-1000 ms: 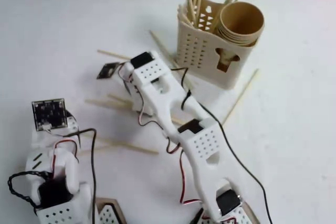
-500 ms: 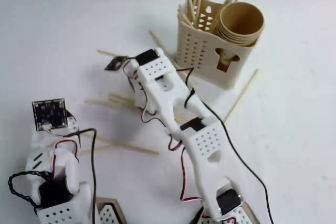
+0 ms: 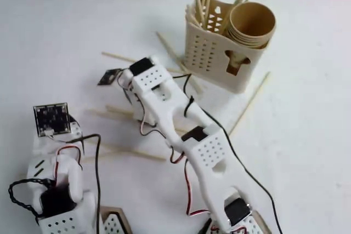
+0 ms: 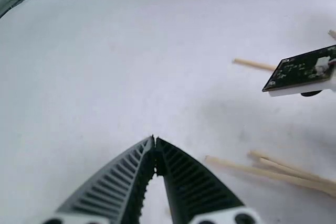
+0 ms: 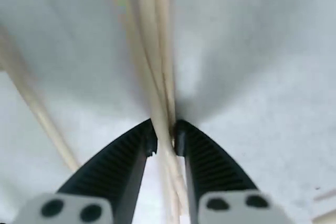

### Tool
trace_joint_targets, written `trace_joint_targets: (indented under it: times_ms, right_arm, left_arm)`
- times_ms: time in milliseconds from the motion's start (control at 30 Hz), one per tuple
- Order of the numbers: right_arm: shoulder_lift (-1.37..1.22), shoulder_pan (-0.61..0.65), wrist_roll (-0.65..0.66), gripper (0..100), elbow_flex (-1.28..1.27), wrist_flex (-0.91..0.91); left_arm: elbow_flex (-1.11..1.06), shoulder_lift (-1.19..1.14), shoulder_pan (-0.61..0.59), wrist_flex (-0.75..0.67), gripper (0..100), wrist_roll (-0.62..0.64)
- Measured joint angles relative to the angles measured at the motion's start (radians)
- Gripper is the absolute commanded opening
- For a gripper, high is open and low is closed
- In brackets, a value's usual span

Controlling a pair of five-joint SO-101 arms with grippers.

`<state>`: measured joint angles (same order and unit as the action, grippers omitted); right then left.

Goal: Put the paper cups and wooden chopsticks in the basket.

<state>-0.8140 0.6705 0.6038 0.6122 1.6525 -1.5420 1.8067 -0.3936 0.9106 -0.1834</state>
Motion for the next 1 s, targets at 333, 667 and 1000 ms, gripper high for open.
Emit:
trace_joint_targets:
  times_ms: [333,667,1000]
  right_arm:
    - [-0.061,-0.009,0.057,1.7,0.049,0.003]
    - [-0.066,-0.018,0.072,3.6,0.097,0.049]
    - [-0.071,0.005,0.069,15.2,0.097,0.058]
  left_arm:
    - [0.0,0.0,0.0,0.0,3,0.0]
    - [0.0,0.0,0.0,0.0,3,0.0]
    - [0.0,0.0,0.0,0.0,3,0.0]
